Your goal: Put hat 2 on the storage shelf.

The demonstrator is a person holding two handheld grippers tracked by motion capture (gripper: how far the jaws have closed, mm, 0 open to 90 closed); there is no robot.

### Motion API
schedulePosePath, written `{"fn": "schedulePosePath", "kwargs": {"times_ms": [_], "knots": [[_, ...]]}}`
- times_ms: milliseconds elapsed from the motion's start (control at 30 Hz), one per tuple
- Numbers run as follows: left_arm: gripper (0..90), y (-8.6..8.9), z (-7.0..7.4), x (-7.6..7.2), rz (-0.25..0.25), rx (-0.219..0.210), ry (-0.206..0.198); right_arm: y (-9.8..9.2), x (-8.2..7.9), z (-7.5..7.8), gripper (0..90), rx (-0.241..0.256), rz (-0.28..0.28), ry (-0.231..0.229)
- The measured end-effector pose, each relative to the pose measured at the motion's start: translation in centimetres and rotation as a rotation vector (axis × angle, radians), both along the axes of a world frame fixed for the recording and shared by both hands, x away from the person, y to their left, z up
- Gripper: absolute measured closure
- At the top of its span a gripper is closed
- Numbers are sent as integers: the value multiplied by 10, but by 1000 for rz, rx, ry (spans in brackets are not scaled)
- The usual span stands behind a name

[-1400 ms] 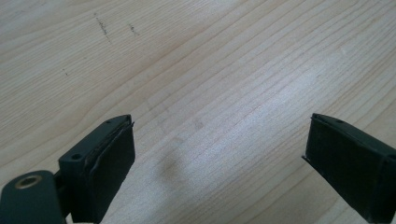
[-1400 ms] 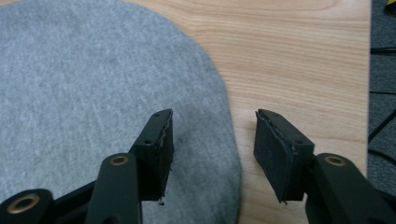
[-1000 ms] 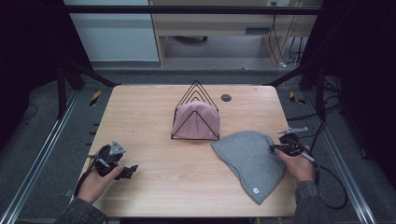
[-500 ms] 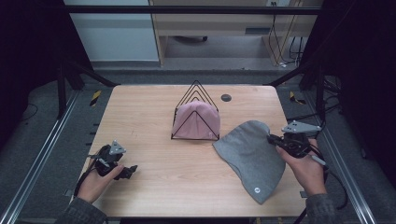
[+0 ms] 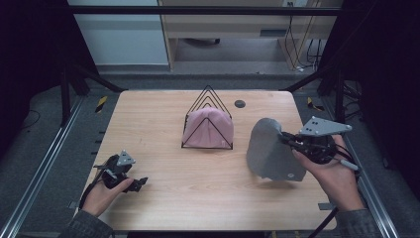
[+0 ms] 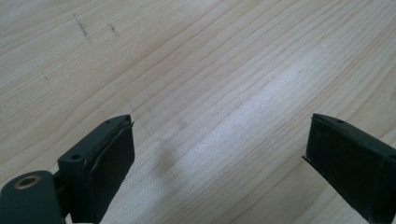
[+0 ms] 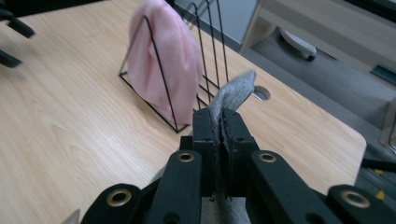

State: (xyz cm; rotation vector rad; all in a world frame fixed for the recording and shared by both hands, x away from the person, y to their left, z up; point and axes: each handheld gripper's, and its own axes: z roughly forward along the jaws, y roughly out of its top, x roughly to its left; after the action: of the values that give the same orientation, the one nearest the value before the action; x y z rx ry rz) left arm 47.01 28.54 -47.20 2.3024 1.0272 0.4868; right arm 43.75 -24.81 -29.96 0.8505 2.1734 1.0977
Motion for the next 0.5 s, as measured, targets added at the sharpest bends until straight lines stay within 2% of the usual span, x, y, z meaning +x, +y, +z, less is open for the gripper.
{"fn": "schedulePosePath", "kwargs": {"times_ms": [133,267,367,500], "knots": [[94,-4,9,-4,-22,-13,-23,8,-3,8,861,14,51,-1],[98,-14,24,-6,-62,-31,-59,19,-6,15,861,14,97,-5],[101,-23,36,-6,-98,-36,-53,30,-7,19,861,14,135,-5],[112,-35,56,-4,-139,-22,-58,49,-5,24,860,7,176,-1]]}}
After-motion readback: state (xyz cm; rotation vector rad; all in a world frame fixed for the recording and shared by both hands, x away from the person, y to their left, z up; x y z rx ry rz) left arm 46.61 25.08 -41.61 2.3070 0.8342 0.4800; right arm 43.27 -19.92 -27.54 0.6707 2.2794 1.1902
